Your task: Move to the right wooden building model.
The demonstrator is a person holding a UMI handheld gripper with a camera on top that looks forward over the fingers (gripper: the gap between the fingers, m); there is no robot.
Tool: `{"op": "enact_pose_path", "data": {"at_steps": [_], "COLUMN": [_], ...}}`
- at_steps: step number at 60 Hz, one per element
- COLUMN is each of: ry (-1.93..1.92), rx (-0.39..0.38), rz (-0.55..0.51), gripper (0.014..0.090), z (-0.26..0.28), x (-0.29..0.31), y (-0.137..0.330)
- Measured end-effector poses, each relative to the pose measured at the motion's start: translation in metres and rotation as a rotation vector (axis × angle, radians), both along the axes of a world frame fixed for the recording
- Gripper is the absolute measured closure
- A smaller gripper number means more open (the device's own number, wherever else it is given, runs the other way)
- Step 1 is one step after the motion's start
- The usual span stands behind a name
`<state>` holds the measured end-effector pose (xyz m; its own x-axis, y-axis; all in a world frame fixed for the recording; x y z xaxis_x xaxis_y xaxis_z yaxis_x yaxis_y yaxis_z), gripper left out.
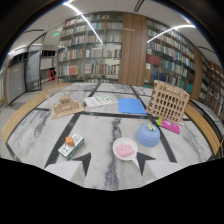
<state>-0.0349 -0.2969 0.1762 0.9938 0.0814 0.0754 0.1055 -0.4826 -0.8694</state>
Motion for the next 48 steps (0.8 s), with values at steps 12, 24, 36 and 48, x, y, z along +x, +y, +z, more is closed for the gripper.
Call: {"op": "enact_pose_path", "data": {"at_steps": [12,24,36,48], "ry": [0.003,-0.012,-0.028,-0.069], "rx": [0.004,0.009,0.009,0.052], "rz": [-0.004,-0.032,-0.101,-0.199], "gripper": [0.0185,0.0187,0.0187,0.0185], "z": [0.007,0.002,-0.008,0.002], "x": [0.007,0.048,0.131,0.236], "y": [-0.016,-0.030,-0.029,0.017]}}
